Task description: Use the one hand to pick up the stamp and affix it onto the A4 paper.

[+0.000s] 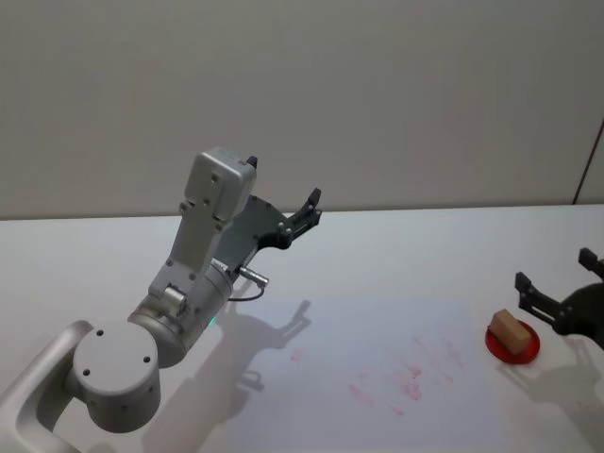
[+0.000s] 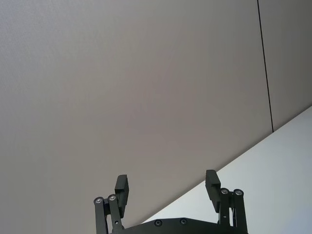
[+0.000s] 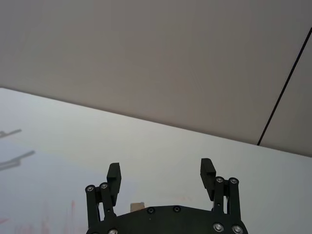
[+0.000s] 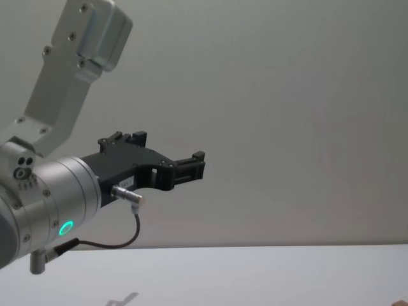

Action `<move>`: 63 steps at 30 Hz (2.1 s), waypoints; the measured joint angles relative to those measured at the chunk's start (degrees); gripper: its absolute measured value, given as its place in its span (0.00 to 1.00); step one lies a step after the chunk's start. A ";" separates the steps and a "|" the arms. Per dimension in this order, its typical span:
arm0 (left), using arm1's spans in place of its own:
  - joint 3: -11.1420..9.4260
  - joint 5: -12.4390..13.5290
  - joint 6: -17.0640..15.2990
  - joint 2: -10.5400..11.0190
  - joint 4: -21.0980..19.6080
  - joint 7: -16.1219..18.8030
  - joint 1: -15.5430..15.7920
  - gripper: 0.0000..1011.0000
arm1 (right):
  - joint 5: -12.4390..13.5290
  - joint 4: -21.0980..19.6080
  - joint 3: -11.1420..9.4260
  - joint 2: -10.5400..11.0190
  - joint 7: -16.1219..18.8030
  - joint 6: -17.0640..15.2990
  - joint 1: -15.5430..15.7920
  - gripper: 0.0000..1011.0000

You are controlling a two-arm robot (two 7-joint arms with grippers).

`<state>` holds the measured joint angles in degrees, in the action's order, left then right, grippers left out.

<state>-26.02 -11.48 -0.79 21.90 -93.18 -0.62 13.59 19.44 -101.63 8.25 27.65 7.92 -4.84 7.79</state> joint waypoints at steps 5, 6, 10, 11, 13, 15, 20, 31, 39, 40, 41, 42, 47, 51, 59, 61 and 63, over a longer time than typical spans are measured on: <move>0.00 0.00 0.00 0.00 0.00 0.00 0.00 0.99 | 0.07 0.83 -0.61 1.11 1.10 -0.22 0.73 0.99; 0.00 0.00 0.00 0.00 0.00 0.00 0.00 0.99 | 0.07 0.83 -0.61 1.11 1.10 -0.22 0.73 0.99; 0.00 0.00 0.00 0.00 0.00 0.00 0.00 0.99 | 0.15 1.64 -0.96 1.78 2.12 -0.37 1.13 0.99; 0.00 0.00 0.00 0.00 0.00 0.00 0.00 0.99 | 0.18 1.83 -1.03 1.90 2.28 -0.39 1.19 0.99; 0.00 0.00 0.00 0.00 0.00 0.00 0.00 0.99 | 0.34 2.26 -1.11 2.09 2.81 -0.43 1.31 0.99; 0.00 0.00 0.00 0.00 0.00 0.00 0.00 0.99 | 0.47 2.60 -1.18 2.18 3.13 -0.45 1.35 0.99; 0.00 0.00 0.00 0.00 0.00 0.00 0.00 0.99 | 0.99 3.82 -1.24 2.24 4.52 -0.49 1.25 0.99; 0.00 0.00 0.00 0.00 0.00 0.00 0.00 0.99 | 1.19 6.95 -0.59 1.16 6.83 -0.27 -0.30 0.99; 0.00 0.00 0.00 0.00 0.00 0.00 0.00 0.99 | 0.58 9.03 0.15 0.07 7.84 0.13 -1.57 0.99; 0.00 0.00 0.00 0.00 0.00 0.00 0.00 0.99 | 0.51 9.22 0.24 -0.05 7.91 0.15 -1.69 0.99; 0.00 0.00 0.00 0.00 0.00 0.00 0.00 0.99 | 0.45 9.31 0.29 -0.12 7.99 0.17 -1.75 0.99; 0.00 0.00 0.00 0.00 0.00 0.00 0.00 0.99 | 0.28 9.58 0.45 -0.32 8.13 0.21 -1.94 0.99; 0.00 0.00 0.00 0.00 0.00 0.00 0.00 0.99 | -0.35 10.33 1.00 -0.96 8.62 0.27 -2.47 0.99; 0.00 0.00 0.00 0.00 0.00 0.00 0.00 0.99 | -0.77 10.65 1.26 -1.28 8.78 0.31 -2.72 0.99; 0.00 0.00 0.00 0.00 0.00 0.00 0.00 0.99 | -2.50 11.56 2.01 -2.11 9.07 0.99 -3.45 0.99; 0.00 0.00 0.00 0.00 0.00 0.00 0.00 0.99 | -2.91 11.72 2.13 -2.27 9.11 1.14 -3.62 0.99; 0.00 0.00 0.00 0.00 0.00 0.00 0.00 0.99 | -3.40 11.95 2.32 -2.47 9.12 1.32 -3.84 0.99</move>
<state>-26.03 -11.48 -0.79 21.89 -93.17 -0.62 13.59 16.03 -89.68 10.56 25.19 17.04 -3.52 3.94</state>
